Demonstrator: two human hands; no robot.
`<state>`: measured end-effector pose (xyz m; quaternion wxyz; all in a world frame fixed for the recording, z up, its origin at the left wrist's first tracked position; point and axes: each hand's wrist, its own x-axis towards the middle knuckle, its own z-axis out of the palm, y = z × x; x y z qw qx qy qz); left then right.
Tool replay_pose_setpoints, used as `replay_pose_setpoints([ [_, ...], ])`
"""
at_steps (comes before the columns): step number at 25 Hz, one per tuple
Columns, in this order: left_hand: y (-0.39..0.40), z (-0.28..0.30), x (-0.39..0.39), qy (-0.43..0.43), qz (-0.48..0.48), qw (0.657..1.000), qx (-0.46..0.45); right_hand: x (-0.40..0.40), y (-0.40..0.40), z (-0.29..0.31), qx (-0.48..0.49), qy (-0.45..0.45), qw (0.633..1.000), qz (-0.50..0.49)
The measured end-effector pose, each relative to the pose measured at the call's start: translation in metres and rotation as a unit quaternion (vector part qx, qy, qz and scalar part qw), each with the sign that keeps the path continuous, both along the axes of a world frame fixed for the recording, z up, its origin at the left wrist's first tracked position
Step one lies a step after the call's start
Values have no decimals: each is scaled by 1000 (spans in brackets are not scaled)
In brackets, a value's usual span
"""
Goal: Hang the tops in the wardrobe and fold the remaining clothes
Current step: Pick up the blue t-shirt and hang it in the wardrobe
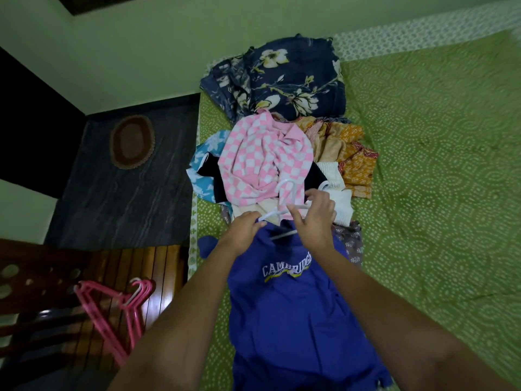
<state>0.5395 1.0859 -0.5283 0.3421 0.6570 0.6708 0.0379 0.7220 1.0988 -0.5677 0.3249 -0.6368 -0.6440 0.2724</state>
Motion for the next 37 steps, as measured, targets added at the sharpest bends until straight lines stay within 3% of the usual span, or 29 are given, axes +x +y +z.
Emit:
replay_pose_setpoints([
  [2,-7,14,10,-44,14,997,55,2,-21,4,28,-26,996,86],
  [4,-15,33,22,-66,30,992,105,-3,-37,15,-62,18,979,195],
  [6,-26,54,34,-74,38,987,137,-11,-48,35,-96,89,973,189],
  [8,-47,75,43,-82,31,983,160,-14,-66,64,-68,134,979,135],
  [11,-75,101,52,-88,10,978,187,-4,-96,101,-103,143,972,159],
  [13,-100,129,52,-82,-30,970,227,14,-129,118,-135,-7,964,229],
  [15,-118,158,46,-53,-55,957,278,45,-163,119,-153,-266,917,255],
  [16,-125,171,39,-47,-49,950,306,65,-183,117,-171,-354,889,235],
  [18,-140,190,21,-72,-39,934,349,108,-222,127,-204,-396,884,138],
  [21,-168,189,7,-80,-94,924,363,154,-259,173,-221,-316,922,-33],
  [23,-190,183,12,-87,-123,920,363,169,-269,213,-206,-285,931,-95],
  [29,-199,226,67,-175,-187,880,401,204,-317,302,-180,-278,900,-284],
  [32,-198,255,112,-129,-307,836,435,242,-354,343,-172,-239,883,-367],
  [34,-201,262,153,-82,-362,790,488,260,-377,367,-161,-233,873,-396],
  [37,-217,281,233,-152,-302,799,497,286,-407,394,-140,-172,906,-361],
])
